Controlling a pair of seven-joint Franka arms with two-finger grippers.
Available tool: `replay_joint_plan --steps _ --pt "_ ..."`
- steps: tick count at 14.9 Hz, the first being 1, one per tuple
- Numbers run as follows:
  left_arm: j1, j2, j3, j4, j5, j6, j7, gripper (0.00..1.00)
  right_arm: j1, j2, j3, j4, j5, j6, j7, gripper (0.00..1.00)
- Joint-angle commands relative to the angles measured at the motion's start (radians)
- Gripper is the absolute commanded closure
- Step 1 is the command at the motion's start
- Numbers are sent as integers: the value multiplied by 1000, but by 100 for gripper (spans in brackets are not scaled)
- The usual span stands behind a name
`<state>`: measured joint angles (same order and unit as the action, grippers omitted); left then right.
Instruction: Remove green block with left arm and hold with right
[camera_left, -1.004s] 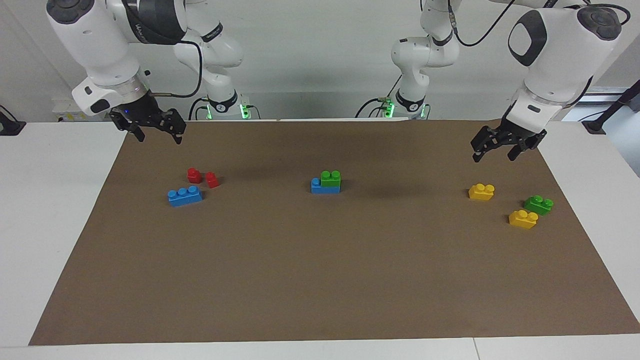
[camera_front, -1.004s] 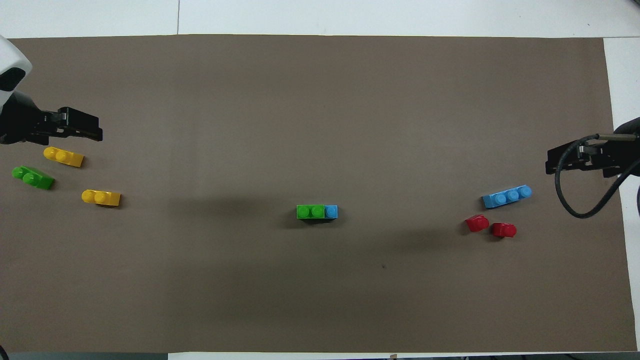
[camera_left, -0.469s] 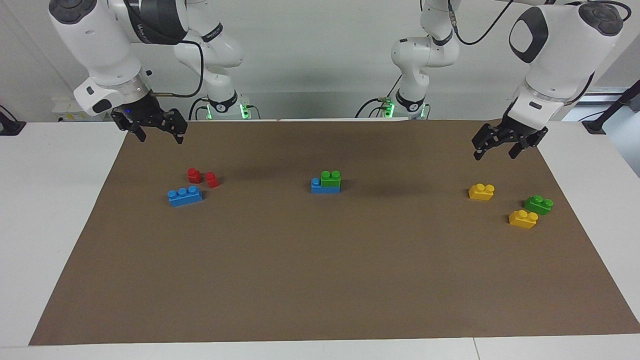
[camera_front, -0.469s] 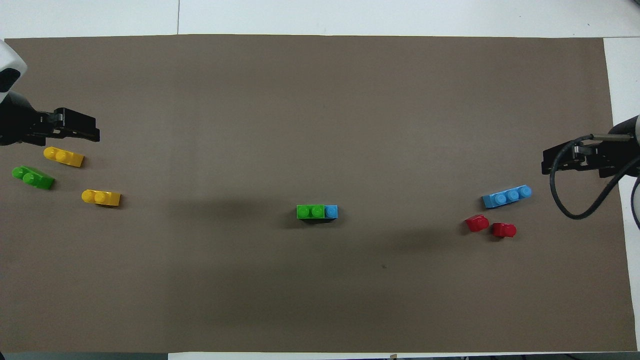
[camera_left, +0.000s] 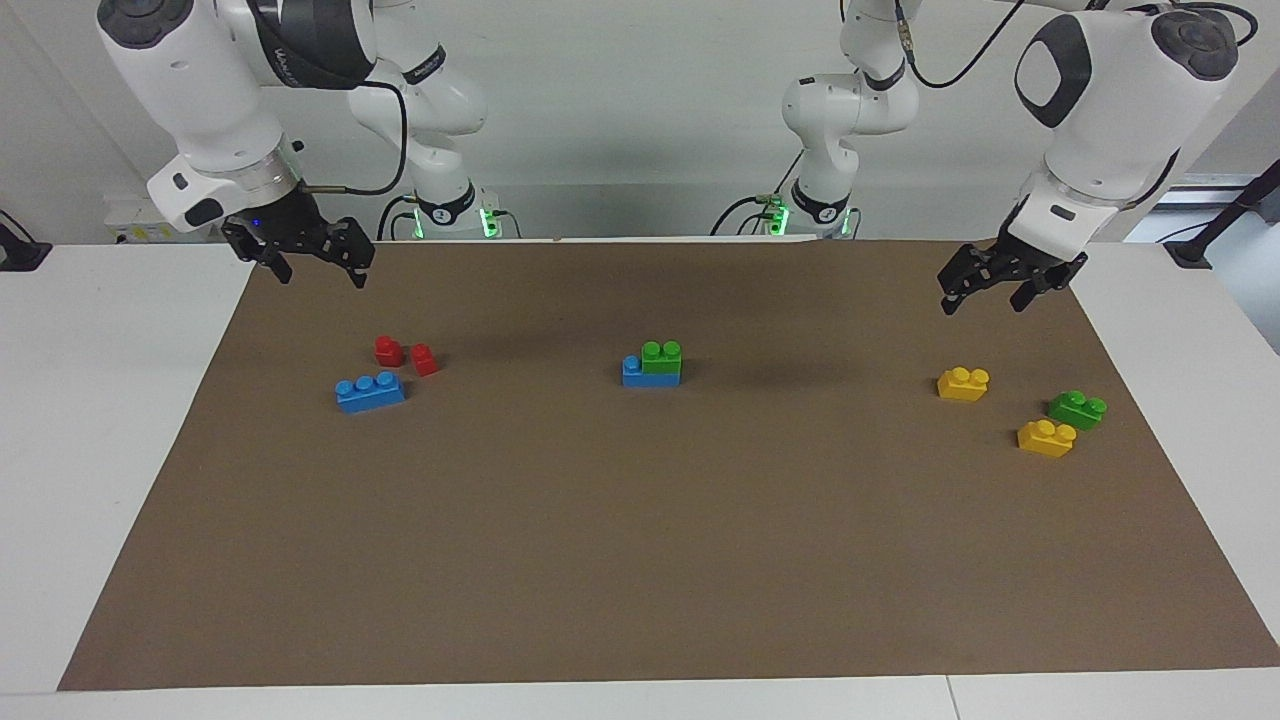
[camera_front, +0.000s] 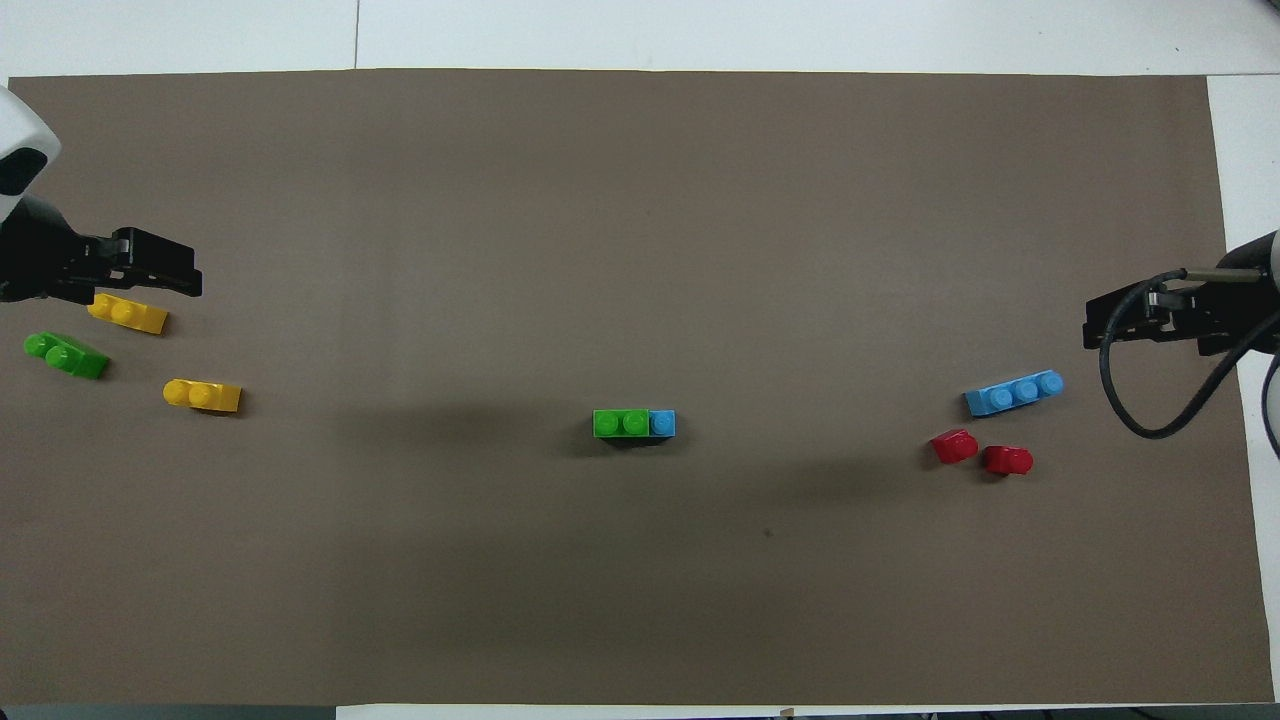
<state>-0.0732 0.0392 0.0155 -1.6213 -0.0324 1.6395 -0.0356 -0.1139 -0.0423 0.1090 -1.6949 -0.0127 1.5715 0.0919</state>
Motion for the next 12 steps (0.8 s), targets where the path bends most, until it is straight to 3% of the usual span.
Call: replay_joint_plan --steps 1,3,7,9,12 --pt "1 -45 1 -55 -9 -4 6 0 -10 -21 4 -22 5 -2 11 0" --pt "3 -45 1 -55 -9 -16 -19 0 -12 -19 4 -20 5 2 11 0" --pt "-20 -45 -6 -55 -15 -14 -286 0 0 -18 4 -26 5 54 80 1" --pt "-48 -53 -6 -71 -15 -6 -400 0 0 -14 4 -38 38 62 210 1" --pt "-97 -76 -6 -113 -17 -4 -565 0 0 -13 4 -74 149 93 568 1"
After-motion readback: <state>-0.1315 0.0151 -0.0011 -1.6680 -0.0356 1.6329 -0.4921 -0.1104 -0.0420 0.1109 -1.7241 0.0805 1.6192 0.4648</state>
